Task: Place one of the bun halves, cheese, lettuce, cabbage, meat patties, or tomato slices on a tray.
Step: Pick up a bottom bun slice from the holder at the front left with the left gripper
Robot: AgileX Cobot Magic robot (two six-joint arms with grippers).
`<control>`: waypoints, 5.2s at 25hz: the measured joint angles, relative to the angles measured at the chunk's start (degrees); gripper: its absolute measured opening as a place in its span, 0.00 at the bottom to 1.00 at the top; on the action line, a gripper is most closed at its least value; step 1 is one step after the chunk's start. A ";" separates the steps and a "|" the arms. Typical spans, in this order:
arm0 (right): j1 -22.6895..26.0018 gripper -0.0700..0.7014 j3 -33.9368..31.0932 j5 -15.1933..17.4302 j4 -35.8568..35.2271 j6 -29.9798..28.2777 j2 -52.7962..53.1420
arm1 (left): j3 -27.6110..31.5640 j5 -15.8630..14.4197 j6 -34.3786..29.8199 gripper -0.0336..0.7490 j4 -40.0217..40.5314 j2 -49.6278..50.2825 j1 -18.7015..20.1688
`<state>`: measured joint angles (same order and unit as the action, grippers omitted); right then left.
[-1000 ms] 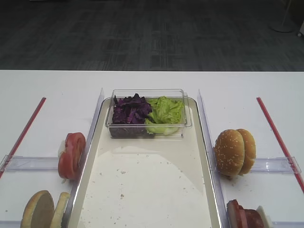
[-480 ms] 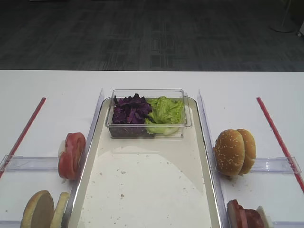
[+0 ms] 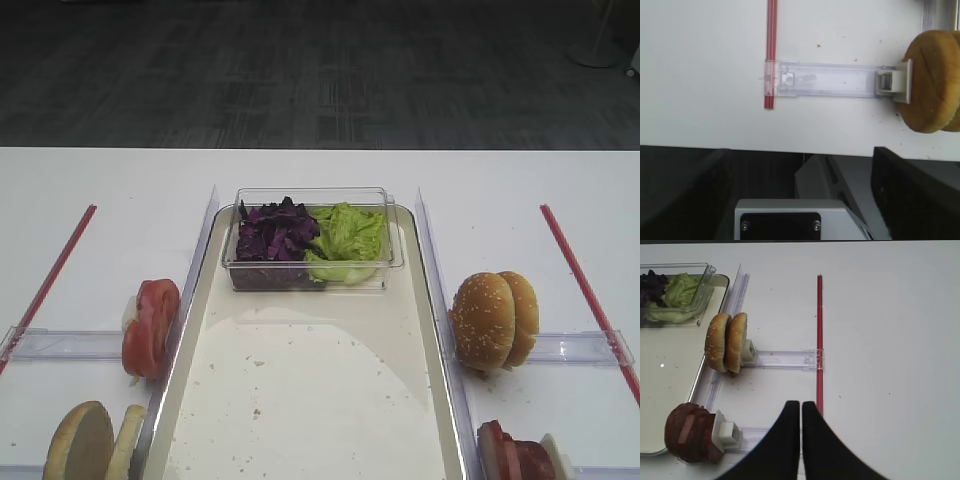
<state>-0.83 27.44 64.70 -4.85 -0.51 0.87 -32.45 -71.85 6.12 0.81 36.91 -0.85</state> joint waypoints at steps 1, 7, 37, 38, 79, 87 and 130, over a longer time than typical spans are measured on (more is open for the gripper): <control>0.00 0.72 0.00 0.00 0.00 0.00 0.00 | -0.74 0.00 0.00 0.71 0.00 1.76 0.00; 0.00 0.72 0.00 0.00 0.00 0.00 0.00 | -4.58 0.73 -1.16 0.71 0.24 11.92 0.00; 0.00 0.72 0.00 0.00 0.00 0.00 0.00 | -8.17 1.28 13.18 0.71 0.21 19.44 14.58; 0.00 0.72 0.00 0.00 0.00 0.00 0.00 | -8.17 1.28 13.18 0.71 0.21 19.44 14.58; 0.00 0.72 0.00 0.00 0.00 0.00 0.00 | -21.14 8.64 48.10 0.71 6.41 44.85 48.04; 0.00 0.72 0.00 0.00 0.00 0.00 0.00 | -21.24 9.98 45.49 0.71 5.19 47.48 46.76; 0.00 0.72 0.00 0.00 0.00 0.00 0.00 | -10.54 21.81 41.30 0.29 4.65 47.48 41.76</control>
<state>-0.83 27.44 64.70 -4.85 -0.51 0.87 -42.98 -50.04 47.42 5.46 84.38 40.91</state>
